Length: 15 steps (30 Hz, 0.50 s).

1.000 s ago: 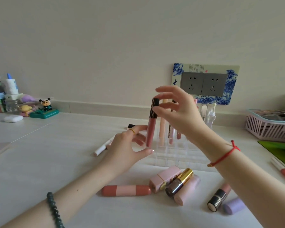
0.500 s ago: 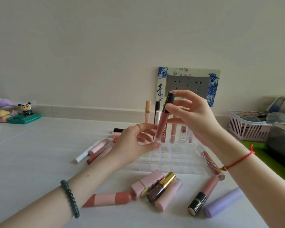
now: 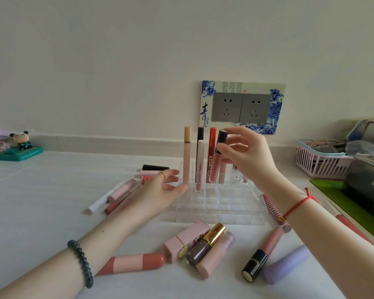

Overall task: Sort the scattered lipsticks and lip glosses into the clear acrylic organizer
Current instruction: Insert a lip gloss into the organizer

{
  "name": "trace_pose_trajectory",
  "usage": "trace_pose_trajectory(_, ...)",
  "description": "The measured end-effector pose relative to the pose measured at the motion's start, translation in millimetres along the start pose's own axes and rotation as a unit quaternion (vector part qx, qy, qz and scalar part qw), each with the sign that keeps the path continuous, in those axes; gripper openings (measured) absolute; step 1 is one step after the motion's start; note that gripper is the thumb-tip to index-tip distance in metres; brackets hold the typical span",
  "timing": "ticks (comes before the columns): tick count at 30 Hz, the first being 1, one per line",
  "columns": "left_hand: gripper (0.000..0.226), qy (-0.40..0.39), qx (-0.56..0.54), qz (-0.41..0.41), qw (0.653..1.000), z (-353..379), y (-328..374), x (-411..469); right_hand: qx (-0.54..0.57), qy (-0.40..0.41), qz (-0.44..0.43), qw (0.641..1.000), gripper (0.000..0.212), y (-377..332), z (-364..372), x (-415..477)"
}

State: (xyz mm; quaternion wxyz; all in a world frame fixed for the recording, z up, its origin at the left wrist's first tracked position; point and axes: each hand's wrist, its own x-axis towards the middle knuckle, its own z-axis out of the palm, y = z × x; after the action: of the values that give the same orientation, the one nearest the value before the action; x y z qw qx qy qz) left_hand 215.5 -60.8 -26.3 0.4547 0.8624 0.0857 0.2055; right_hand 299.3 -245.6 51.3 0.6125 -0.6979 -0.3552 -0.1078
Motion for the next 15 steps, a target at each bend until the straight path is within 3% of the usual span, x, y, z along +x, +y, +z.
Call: trace_pose_trajectory(15,0.062,-0.011,-0.016,-0.013,1.000,2.9,-6.6,-3.3,-0.072,-0.011,0.009,0.997,0.029,19.2,11.7,-6.9)
